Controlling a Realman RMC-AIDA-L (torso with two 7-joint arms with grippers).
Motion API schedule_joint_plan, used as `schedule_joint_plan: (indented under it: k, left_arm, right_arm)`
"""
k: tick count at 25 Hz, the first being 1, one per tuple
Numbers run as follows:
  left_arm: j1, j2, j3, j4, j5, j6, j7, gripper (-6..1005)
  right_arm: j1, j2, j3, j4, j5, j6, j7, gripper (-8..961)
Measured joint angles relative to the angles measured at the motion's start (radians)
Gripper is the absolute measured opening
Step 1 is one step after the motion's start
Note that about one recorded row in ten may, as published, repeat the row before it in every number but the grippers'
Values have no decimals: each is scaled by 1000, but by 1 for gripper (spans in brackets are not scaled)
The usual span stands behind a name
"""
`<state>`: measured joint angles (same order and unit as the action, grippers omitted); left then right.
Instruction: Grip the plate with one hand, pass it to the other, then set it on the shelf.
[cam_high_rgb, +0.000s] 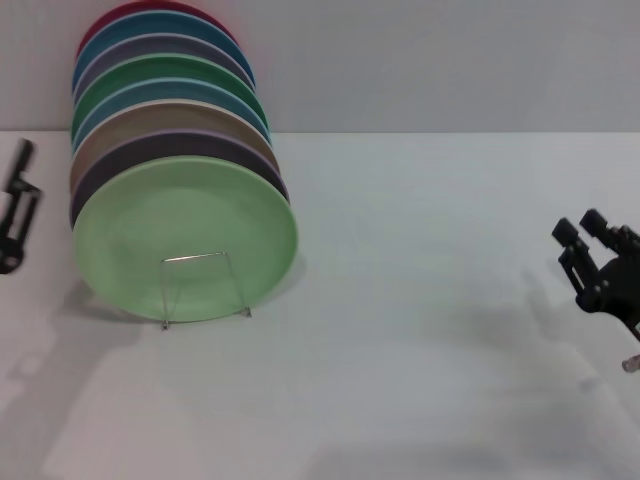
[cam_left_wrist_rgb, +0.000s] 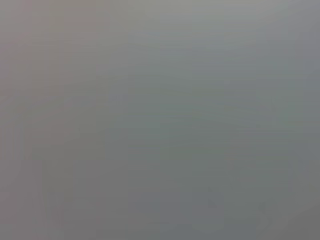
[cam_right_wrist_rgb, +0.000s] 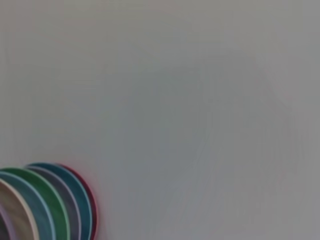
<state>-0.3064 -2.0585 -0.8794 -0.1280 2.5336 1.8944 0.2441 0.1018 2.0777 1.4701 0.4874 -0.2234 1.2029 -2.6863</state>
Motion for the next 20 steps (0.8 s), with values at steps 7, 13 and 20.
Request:
schedule_joint_plan:
  k: [7, 13, 20]
  left_arm:
    - [20, -15, -47, -56, 0, -166, -362, 573]
    - [47, -19, -43, -122, -1, -312, -335, 573]
    - [52, -20, -6, -133, 0, -343, -298, 573]
  right_arm:
    - [17, 8, 93, 2, 8, 26, -65, 329]
    - [29, 4, 105, 0, 28, 20, -148, 329]
    - [28, 1, 180, 38, 15, 21, -193, 324]
